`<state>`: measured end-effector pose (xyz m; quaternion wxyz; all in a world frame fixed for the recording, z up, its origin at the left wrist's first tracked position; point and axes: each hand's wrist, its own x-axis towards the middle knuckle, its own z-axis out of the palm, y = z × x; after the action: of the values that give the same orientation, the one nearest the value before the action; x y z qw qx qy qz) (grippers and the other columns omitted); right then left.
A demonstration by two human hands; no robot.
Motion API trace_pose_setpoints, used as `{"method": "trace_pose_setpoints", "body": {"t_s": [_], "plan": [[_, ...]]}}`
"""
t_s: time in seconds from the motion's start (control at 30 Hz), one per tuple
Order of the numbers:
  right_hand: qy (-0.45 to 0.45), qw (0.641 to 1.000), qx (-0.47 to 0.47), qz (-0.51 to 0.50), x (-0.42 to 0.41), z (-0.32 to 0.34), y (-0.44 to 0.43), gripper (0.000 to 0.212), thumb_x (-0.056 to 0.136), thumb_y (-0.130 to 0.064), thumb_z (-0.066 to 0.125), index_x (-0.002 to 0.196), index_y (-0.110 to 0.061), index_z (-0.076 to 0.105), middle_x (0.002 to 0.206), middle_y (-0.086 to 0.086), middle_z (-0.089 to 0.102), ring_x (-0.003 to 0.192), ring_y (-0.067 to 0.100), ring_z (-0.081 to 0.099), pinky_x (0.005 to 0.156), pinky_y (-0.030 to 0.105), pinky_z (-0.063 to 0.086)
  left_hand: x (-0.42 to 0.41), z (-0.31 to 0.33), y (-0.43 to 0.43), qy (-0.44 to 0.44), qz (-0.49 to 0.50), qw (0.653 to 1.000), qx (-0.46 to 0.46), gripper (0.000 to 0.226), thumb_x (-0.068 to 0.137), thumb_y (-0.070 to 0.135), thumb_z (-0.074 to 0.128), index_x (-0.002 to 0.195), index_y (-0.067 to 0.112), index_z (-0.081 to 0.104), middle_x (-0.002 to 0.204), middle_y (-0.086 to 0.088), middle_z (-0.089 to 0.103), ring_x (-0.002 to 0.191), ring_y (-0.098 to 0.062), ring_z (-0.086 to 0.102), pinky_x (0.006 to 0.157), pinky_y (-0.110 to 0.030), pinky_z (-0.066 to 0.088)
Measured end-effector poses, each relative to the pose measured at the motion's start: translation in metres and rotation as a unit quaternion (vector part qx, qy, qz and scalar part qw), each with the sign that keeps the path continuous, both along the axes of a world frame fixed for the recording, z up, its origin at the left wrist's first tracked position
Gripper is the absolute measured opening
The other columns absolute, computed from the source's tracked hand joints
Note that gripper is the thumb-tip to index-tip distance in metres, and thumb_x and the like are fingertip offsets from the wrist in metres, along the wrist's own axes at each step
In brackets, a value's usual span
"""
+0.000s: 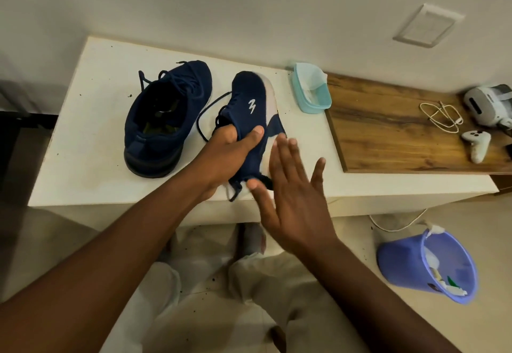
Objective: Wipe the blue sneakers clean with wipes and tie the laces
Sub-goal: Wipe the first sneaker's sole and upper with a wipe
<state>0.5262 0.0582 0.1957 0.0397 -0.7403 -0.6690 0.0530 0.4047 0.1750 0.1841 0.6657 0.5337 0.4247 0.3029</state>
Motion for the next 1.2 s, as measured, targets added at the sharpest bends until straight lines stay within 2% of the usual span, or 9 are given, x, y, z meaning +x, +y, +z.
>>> {"method": "trace_pose_setpoints", "body": {"t_s": [0.2, 0.3, 0.43, 0.63, 0.73, 0.87, 0.97, 1.07, 1.2], "plan": [[0.047, 0.999, 0.017, 0.014, -0.014, 0.004, 0.011, 0.069, 0.103, -0.059, 0.009, 0.160, -0.022, -0.003, 0.166, -0.005, -0.013, 0.150, 0.008, -0.021, 0.120, 0.056, -0.013, 0.000, 0.001, -0.001, -0.014, 0.016, 0.999, -0.036, 0.028, 0.103, 0.046, 0.052, 0.108, 0.024, 0.069, 0.092, 0.009, 0.077, 0.090, -0.006, 0.072, 0.084, -0.027, 0.055], [0.008, 0.998, 0.014, 0.066, -0.014, -0.001, -0.007, 0.064, 0.106, -0.048, 0.018, 0.159, -0.021, -0.005, 0.166, -0.004, -0.014, 0.151, 0.010, -0.018, 0.120, 0.060, -0.008, -0.002, -0.002, 0.001, -0.012, 0.025, 0.996, -0.083, 0.037, 0.101, 0.055, 0.051, 0.117, 0.028, 0.069, 0.106, 0.011, 0.077, 0.103, -0.008, 0.071, 0.099, -0.034, 0.053], [0.002, 0.999, 0.026, 0.022, 0.000, 0.003, 0.014, 0.062, 0.105, -0.049, 0.011, 0.160, -0.021, 0.000, 0.167, -0.005, -0.007, 0.151, 0.007, -0.018, 0.119, 0.060, -0.012, 0.004, -0.001, 0.002, -0.038, 0.003, 0.994, -0.107, 0.043, 0.103, 0.056, 0.044, 0.127, 0.027, 0.066, 0.114, 0.009, 0.076, 0.108, -0.011, 0.071, 0.103, -0.037, 0.051], [0.081, 0.995, -0.005, 0.062, -0.015, 0.000, 0.013, 0.065, 0.104, -0.052, 0.011, 0.160, -0.022, 0.000, 0.167, -0.006, -0.008, 0.150, 0.004, -0.018, 0.121, 0.053, -0.012, -0.005, -0.015, 0.007, -0.098, -0.063, 0.984, -0.136, 0.091, 0.080, 0.092, 0.035, 0.153, 0.038, 0.040, 0.151, 0.011, 0.052, 0.140, -0.009, 0.047, 0.122, -0.044, 0.029], [0.040, 0.994, -0.019, 0.100, -0.011, -0.002, -0.010, 0.064, 0.104, -0.052, 0.011, 0.160, -0.023, -0.001, 0.166, -0.008, -0.011, 0.150, 0.004, -0.019, 0.120, 0.055, -0.013, -0.005, -0.013, 0.009, -0.130, -0.061, 0.978, -0.150, 0.084, 0.090, 0.083, 0.023, 0.152, 0.030, 0.043, 0.143, 0.006, 0.060, 0.131, -0.011, 0.057, 0.118, -0.040, 0.036], [0.053, 0.998, -0.029, -0.007, 0.009, -0.008, 0.018, 0.069, 0.103, -0.061, 0.007, 0.159, -0.023, -0.005, 0.166, -0.006, -0.013, 0.150, 0.005, -0.020, 0.119, 0.057, -0.013, 0.006, -0.009, 0.001, -0.117, -0.067, 0.982, -0.131, 0.065, 0.096, 0.076, 0.023, 0.138, 0.036, 0.053, 0.136, 0.012, 0.064, 0.126, -0.004, 0.060, 0.109, -0.030, 0.043], [0.081, 0.996, -0.017, 0.022, -0.005, -0.007, 0.029, 0.072, 0.102, -0.063, 0.009, 0.159, -0.022, -0.006, 0.166, -0.004, -0.012, 0.150, 0.007, -0.019, 0.120, 0.056, -0.013, 0.005, -0.012, 0.002, -0.114, -0.057, 0.982, -0.136, 0.076, 0.093, 0.081, 0.025, 0.146, 0.033, 0.049, 0.140, 0.012, 0.061, 0.132, -0.008, 0.056, 0.114, -0.035, 0.040], [0.057, 0.993, -0.028, 0.100, -0.019, -0.007, -0.002, 0.071, 0.102, -0.061, 0.009, 0.159, -0.023, -0.007, 0.165, -0.007, -0.016, 0.150, 0.006, -0.021, 0.120, 0.056, -0.013, -0.001, -0.015, 0.005, -0.131, -0.047, 0.978, -0.158, 0.074, 0.094, 0.078, 0.018, 0.139, 0.031, 0.055, 0.128, 0.010, 0.070, 0.120, -0.008, 0.065, 0.108, -0.035, 0.047], [0.057, 0.998, -0.034, -0.011, 0.006, -0.010, 0.017, 0.073, 0.102, -0.063, 0.010, 0.159, -0.022, -0.007, 0.165, -0.006, -0.018, 0.150, 0.007, -0.021, 0.120, 0.058, -0.011, 0.005, -0.014, 0.004, -0.131, -0.065, 0.981, -0.130, 0.082, 0.092, 0.081, 0.020, 0.152, 0.030, 0.044, 0.143, 0.008, 0.060, 0.131, -0.009, 0.057, 0.117, -0.038, 0.037]]}}
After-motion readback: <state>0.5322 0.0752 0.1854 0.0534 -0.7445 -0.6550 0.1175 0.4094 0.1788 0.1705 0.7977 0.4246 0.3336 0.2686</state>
